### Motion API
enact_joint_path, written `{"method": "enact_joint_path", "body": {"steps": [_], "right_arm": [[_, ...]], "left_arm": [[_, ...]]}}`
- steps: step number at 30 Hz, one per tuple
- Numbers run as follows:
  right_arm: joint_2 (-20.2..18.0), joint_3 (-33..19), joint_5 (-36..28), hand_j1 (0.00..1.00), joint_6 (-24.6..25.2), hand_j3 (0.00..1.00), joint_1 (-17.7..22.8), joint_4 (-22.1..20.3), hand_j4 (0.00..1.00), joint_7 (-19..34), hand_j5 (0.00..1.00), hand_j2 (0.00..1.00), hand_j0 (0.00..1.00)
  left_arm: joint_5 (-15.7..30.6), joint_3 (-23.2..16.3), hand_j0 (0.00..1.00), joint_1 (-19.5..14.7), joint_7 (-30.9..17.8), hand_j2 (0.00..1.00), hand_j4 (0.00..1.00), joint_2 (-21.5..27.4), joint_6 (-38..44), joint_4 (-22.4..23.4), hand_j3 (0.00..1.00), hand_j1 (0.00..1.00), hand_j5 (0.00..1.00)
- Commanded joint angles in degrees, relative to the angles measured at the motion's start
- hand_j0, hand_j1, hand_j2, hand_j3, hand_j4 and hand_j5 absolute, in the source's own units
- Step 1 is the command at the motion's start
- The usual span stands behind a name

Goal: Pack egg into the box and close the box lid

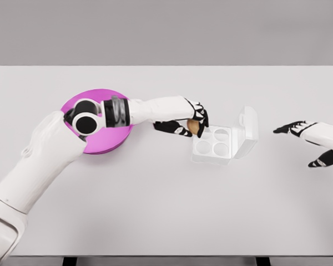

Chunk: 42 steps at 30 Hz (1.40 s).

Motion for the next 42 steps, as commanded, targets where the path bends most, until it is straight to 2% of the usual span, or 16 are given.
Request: {"method": "enact_joint_path", "body": {"steps": [1,15,32,40,42], "right_arm": [[-0.3,-0.6,-0.4,1.0,0.2,1.0,0.0,-0.8,1.0,0.0,1.0,1.0,1.0],[-0.2,-0.7,-0.3,1.0,0.2,1.0,0.5,-0.8,1.0,0.0,1.0,1.0,1.0],[-0.2,-0.7,-0.3,1.0,0.2,1.0,1.1,-0.9,1.0,0.0,1.0,1.0,1.0],[-0.2,-0.7,-0.3,1.0,0.2,1.0,1.2,-0.9,1.0,0.0,1.0,1.0,1.0],[-0.2,-0.7,-0.3,1.0,0.2,1.0,1.2,-0.9,1.0,0.0,1.0,1.0,1.0]], "left_arm": [[0.3,-0.4,0.37,0.0,0.1,0.37,0.37,-0.8,0.2,0.1,0.37,0.37,0.37],[-2.1,-0.9,0.37,0.0,0.1,0.37,0.37,-4.9,0.2,3.0,0.37,0.37,0.37],[-3.9,-0.8,0.37,-0.1,0.1,0.37,0.37,-6.6,0.2,4.3,0.37,0.37,0.37],[-4.6,-0.8,0.37,-0.2,0.1,0.37,0.37,-6.7,7.0,4.6,0.37,0.37,0.37],[-4.6,-0.8,0.37,-0.4,0.1,0.37,0.37,-7.1,7.0,6.1,0.37,0.37,0.37]]}}
